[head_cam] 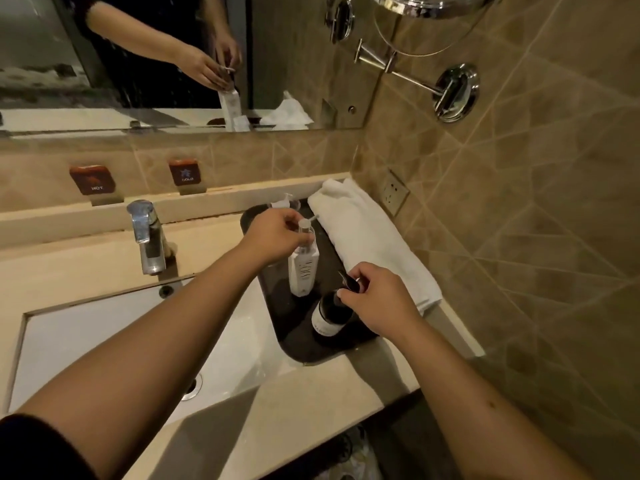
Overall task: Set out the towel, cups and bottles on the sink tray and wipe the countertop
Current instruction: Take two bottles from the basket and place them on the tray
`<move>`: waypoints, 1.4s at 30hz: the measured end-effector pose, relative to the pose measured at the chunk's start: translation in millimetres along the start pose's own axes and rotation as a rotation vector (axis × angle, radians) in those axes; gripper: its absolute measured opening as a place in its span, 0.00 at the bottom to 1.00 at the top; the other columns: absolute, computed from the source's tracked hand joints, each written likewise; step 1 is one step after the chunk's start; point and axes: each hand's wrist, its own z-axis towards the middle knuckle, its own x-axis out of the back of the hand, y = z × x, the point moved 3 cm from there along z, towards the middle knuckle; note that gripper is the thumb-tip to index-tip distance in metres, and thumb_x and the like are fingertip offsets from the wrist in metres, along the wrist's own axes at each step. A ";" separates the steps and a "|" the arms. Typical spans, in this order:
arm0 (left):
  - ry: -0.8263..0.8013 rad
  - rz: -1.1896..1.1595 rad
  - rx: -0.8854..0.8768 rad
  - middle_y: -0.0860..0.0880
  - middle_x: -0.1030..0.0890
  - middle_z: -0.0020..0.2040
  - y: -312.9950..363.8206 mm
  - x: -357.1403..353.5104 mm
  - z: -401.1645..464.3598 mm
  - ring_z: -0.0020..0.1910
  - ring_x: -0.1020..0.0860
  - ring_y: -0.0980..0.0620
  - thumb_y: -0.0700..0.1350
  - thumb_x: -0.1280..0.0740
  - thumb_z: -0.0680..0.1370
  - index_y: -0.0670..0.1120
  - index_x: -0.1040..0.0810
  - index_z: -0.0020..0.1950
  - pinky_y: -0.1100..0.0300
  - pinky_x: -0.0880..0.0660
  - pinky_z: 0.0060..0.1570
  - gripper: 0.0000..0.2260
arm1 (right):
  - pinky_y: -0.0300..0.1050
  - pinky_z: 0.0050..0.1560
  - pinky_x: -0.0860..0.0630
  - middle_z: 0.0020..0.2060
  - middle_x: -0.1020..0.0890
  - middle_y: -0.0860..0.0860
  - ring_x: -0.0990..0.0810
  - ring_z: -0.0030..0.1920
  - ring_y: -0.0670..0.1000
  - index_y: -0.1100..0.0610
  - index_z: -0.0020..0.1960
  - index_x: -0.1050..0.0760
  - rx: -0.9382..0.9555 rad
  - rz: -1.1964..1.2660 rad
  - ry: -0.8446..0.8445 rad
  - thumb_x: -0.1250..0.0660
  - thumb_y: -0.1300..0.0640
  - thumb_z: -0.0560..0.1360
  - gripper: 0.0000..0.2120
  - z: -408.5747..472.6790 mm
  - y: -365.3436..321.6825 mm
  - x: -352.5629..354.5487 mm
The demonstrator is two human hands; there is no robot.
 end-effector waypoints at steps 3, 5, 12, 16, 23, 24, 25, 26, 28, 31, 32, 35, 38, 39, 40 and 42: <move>-0.011 0.013 0.015 0.54 0.18 0.43 -5.1 -8.0 9.7 0.44 0.21 0.55 0.47 0.22 0.71 0.50 0.18 0.46 0.61 0.29 0.38 0.07 | 0.32 0.33 0.35 0.32 0.26 0.45 0.26 0.32 0.44 0.46 0.43 0.25 0.007 -0.001 -0.033 0.25 0.52 0.74 0.08 12.6 0.9 -9.8; -0.009 0.031 0.017 0.54 0.18 0.43 -7.8 -12.4 14.3 0.44 0.21 0.55 0.47 0.23 0.71 0.51 0.18 0.45 0.61 0.28 0.39 0.06 | 0.33 0.34 0.34 0.33 0.25 0.44 0.26 0.33 0.44 0.47 0.44 0.25 0.021 0.002 -0.059 0.26 0.52 0.74 0.08 19.9 3.0 -15.7; 0.044 0.030 0.030 0.53 0.17 0.47 -9.2 -25.1 25.4 0.48 0.20 0.54 0.50 0.24 0.72 0.49 0.16 0.50 0.57 0.24 0.45 0.09 | 0.34 0.39 0.29 0.34 0.24 0.43 0.24 0.34 0.44 0.48 0.48 0.24 0.063 -0.009 -0.119 0.27 0.51 0.75 0.07 37.8 14.6 -26.8; 0.056 0.015 0.061 0.53 0.17 0.48 -6.1 -33.4 32.4 0.49 0.20 0.54 0.52 0.25 0.73 0.48 0.16 0.54 0.55 0.22 0.50 0.13 | 0.35 0.40 0.29 0.35 0.25 0.43 0.26 0.34 0.43 0.48 0.50 0.25 0.067 -0.024 -0.155 0.27 0.51 0.76 0.07 44.3 20.4 -31.9; 0.121 0.049 0.064 0.52 0.16 0.49 -9.5 -36.3 30.5 0.49 0.20 0.54 0.55 0.26 0.72 0.49 0.16 0.53 0.58 0.24 0.45 0.15 | 0.45 0.49 0.23 0.44 0.22 0.46 0.23 0.44 0.49 0.50 0.56 0.25 0.069 -0.068 -0.191 0.28 0.51 0.76 0.11 51.0 25.4 -31.9; 0.127 0.054 0.067 0.52 0.16 0.48 -11.2 -36.3 29.3 0.48 0.19 0.54 0.56 0.26 0.72 0.49 0.16 0.52 0.56 0.22 0.45 0.14 | 0.46 0.51 0.23 0.46 0.21 0.48 0.22 0.46 0.50 0.51 0.58 0.24 0.067 -0.072 -0.204 0.28 0.51 0.77 0.12 50.9 26.0 -32.4; 0.131 0.060 0.075 0.52 0.16 0.47 -12.8 -36.8 27.6 0.47 0.19 0.55 0.57 0.26 0.72 0.50 0.16 0.51 0.55 0.21 0.46 0.14 | 0.46 0.51 0.24 0.50 0.19 0.50 0.22 0.47 0.51 0.52 0.60 0.24 0.063 -0.069 -0.219 0.28 0.52 0.77 0.13 50.4 26.9 -32.8; 0.137 0.067 0.082 0.52 0.16 0.47 -14.0 -37.3 26.0 0.47 0.20 0.56 0.58 0.27 0.72 0.51 0.16 0.51 0.55 0.20 0.45 0.14 | 0.46 0.50 0.25 0.53 0.18 0.51 0.23 0.47 0.51 0.53 0.61 0.24 0.061 -0.062 -0.232 0.28 0.52 0.77 0.15 49.9 27.6 -33.1; 0.150 0.077 0.081 0.54 0.17 0.47 -15.6 -38.6 23.3 0.46 0.20 0.58 0.58 0.27 0.72 0.53 0.16 0.51 0.56 0.20 0.44 0.13 | 0.46 0.50 0.25 0.55 0.18 0.51 0.22 0.48 0.51 0.53 0.62 0.25 0.071 -0.048 -0.247 0.29 0.52 0.77 0.15 48.7 28.8 -32.5; 0.168 0.091 0.055 0.58 0.19 0.48 -14.1 -39.5 18.6 0.45 0.23 0.64 0.59 0.26 0.71 0.54 0.17 0.56 0.64 0.25 0.41 0.17 | 0.47 0.56 0.23 0.56 0.18 0.51 0.20 0.52 0.52 0.51 0.62 0.26 0.089 -0.042 -0.273 0.28 0.51 0.77 0.16 46.4 30.1 -29.6; 0.175 0.093 0.051 0.59 0.20 0.48 -13.5 -39.5 16.7 0.44 0.24 0.66 0.59 0.25 0.71 0.54 0.17 0.58 0.66 0.27 0.40 0.18 | 0.49 0.58 0.22 0.56 0.18 0.50 0.19 0.54 0.53 0.51 0.63 0.27 0.091 -0.041 -0.281 0.28 0.50 0.76 0.18 45.7 30.6 -27.7; 0.184 0.118 0.063 0.57 0.18 0.51 -12.1 -40.5 9.7 0.45 0.23 0.63 0.59 0.26 0.72 0.54 0.18 0.60 0.64 0.26 0.41 0.19 | 0.49 0.60 0.21 0.56 0.19 0.49 0.19 0.55 0.52 0.49 0.67 0.30 0.102 -0.026 -0.288 0.27 0.50 0.76 0.22 43.9 32.1 -20.5; 0.209 0.138 0.097 0.58 0.20 0.51 -9.2 -39.7 -4.6 0.49 0.21 0.58 0.60 0.27 0.71 0.54 0.19 0.61 0.58 0.21 0.47 0.21 | 0.49 0.58 0.21 0.56 0.19 0.51 0.19 0.54 0.52 0.47 0.72 0.35 0.125 -0.023 -0.260 0.27 0.49 0.76 0.29 40.8 33.8 -10.0; 0.225 0.149 0.108 0.58 0.21 0.51 -8.6 -39.2 -11.2 0.49 0.22 0.58 0.61 0.27 0.72 0.53 0.19 0.62 0.58 0.22 0.47 0.22 | 0.49 0.57 0.21 0.57 0.19 0.51 0.19 0.54 0.53 0.47 0.73 0.37 0.138 -0.021 -0.243 0.27 0.49 0.76 0.30 39.3 34.0 -5.8; 0.242 0.166 0.118 0.58 0.22 0.51 -8.3 -38.4 -19.0 0.49 0.23 0.58 0.60 0.27 0.72 0.52 0.20 0.62 0.59 0.24 0.46 0.22 | 0.49 0.56 0.21 0.57 0.19 0.51 0.19 0.54 0.53 0.47 0.73 0.37 0.158 -0.016 -0.224 0.27 0.48 0.75 0.31 37.3 33.8 -1.6; 0.269 0.204 0.139 0.56 0.21 0.51 -7.7 -36.9 -36.7 0.49 0.23 0.57 0.58 0.27 0.74 0.51 0.20 0.62 0.61 0.27 0.44 0.20 | 0.47 0.54 0.21 0.54 0.20 0.50 0.19 0.51 0.51 0.47 0.72 0.36 0.214 -0.004 -0.189 0.27 0.48 0.75 0.29 31.9 32.4 5.8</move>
